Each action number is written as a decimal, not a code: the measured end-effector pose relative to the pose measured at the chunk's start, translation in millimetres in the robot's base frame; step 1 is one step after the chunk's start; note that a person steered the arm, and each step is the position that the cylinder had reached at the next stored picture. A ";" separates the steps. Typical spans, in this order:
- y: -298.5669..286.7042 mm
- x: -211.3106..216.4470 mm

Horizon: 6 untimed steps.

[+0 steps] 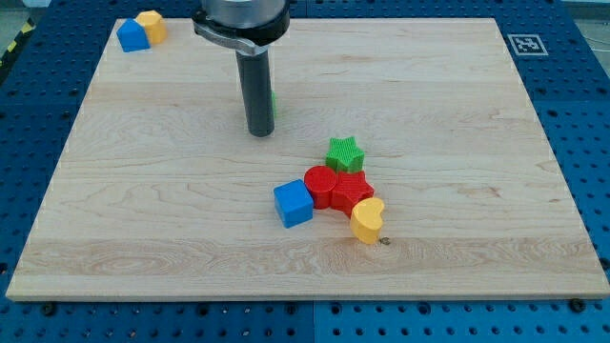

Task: Drag the green circle towards top

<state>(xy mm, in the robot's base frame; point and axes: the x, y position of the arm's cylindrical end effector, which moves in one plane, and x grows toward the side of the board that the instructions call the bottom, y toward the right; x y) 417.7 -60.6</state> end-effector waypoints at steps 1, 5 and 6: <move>13.6 0.0; -32.4 -36.3; -21.7 -48.6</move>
